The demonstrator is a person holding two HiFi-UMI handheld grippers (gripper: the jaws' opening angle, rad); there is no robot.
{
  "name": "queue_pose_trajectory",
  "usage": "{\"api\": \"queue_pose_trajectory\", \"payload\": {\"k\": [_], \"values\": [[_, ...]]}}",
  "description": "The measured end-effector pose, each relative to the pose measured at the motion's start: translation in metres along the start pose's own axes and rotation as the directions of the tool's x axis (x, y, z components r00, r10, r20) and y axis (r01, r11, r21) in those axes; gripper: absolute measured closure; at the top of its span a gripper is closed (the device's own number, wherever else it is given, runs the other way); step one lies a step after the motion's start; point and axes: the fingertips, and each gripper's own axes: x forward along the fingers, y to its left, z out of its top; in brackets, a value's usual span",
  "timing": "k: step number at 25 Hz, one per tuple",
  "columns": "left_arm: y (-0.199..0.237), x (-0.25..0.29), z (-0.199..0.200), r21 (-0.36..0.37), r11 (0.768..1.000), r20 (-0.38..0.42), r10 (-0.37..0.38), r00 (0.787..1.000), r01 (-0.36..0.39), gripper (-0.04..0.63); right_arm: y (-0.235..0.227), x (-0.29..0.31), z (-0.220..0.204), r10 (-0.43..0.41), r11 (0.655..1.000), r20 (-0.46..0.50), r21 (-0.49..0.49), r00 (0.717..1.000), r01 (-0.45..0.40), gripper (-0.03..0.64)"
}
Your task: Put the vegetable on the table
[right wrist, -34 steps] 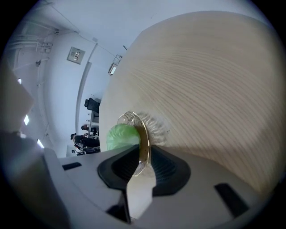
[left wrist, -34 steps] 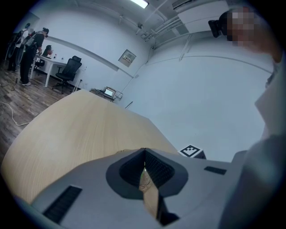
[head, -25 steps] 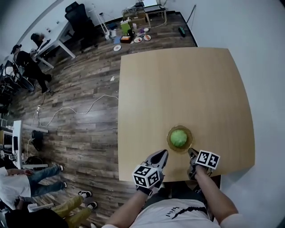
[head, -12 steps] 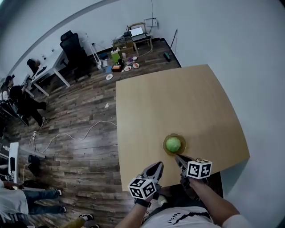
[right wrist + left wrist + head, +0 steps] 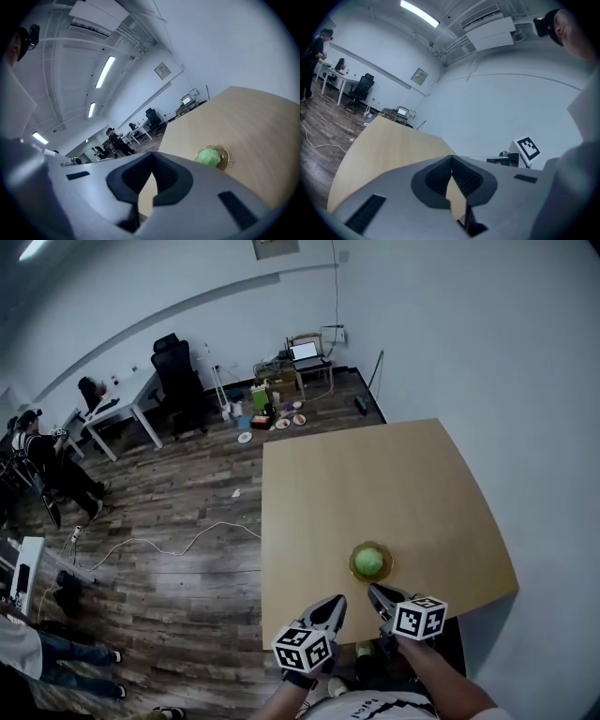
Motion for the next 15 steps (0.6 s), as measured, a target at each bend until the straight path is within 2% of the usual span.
{"api": "queue_pose_trajectory", "payload": {"k": [7, 15], "values": [[-0.027, -0.028, 0.024, 0.047, 0.999, 0.081, -0.031, 0.996, 0.028, 0.581, 0.04, -0.024, 0.012, 0.017, 0.994, 0.046, -0.109, 0.999, -0.011, 0.603], [-0.044, -0.04, 0.025, 0.076, 0.996, 0.108, -0.049, 0.993, 0.041, 0.581, 0.049, -0.04, 0.015, 0.025, 0.99, 0.078, -0.14, 0.997, -0.014, 0.603]]}}
